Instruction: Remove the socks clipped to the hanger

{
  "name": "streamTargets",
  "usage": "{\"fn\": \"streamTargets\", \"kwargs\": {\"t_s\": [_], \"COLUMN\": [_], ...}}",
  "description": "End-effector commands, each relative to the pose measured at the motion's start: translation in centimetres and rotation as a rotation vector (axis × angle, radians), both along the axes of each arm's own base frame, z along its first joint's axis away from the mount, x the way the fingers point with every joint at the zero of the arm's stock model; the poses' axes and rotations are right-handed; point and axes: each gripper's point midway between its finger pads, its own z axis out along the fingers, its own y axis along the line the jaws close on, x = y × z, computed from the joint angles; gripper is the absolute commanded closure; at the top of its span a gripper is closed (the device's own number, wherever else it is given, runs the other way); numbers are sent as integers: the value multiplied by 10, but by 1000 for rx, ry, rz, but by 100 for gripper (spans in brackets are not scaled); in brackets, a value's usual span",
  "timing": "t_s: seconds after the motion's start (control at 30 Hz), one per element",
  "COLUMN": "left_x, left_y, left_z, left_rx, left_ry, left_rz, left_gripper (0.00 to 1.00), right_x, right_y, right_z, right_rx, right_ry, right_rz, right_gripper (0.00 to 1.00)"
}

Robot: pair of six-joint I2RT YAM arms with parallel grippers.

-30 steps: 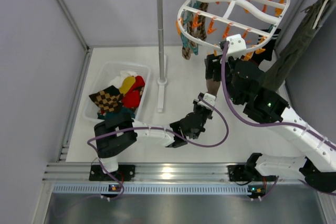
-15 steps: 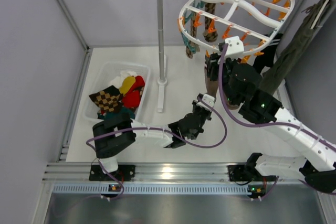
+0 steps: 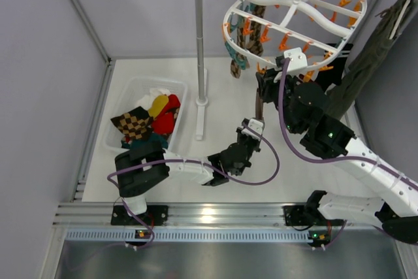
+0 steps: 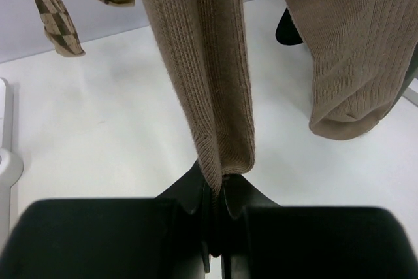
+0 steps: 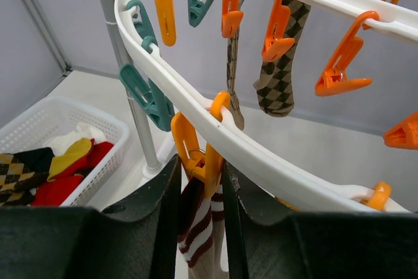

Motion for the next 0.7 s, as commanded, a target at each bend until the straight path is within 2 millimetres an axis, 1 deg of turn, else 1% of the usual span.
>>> {"fn": "streamTargets", "kwargs": {"t_s": [0.0,0.1,0.3,0.33,0.37,0.4,0.43,0.47,0.6,0.67], "left_x": [-1,-1,-1,-2,-2,-3,-4,-4,-5,-5], "left_y": [7,6,4,4,4,3,3,3,1,0], "left_z": [7,6,0,0,1,3,7,10,26,33], "left_rx": [-77,-73,-65,-66,-73,-77,-83,-85,-96,-101], "left_ry": [11,10,16,17,19,17,13,9,-15,-26], "left_rz": [14,11,5,4,0,-7,-14,-18,-29,-33], "left_gripper": [100,100,100,100,100,100,100,100,100,100], "right_x": [-4,-5,-14,-14,-12,-12,-9,-8,-6,-6], "right_y": [-9,-8,-7,-7,-6,-7,-7,-7,-9,-14], "right_z": [34,32,37,38,34,35,31,27,22,23], "right_rx": [110,104,112,106,86,74,60,46,32,33], "right_ry": [-88,-87,-104,-103,-90,-91,-78,-68,-54,-49], "right_rz": [0,12,64,63,60,53,42,36,16,-5], "right_gripper": [100,100,100,92,88,85,74,71,65,56]}}
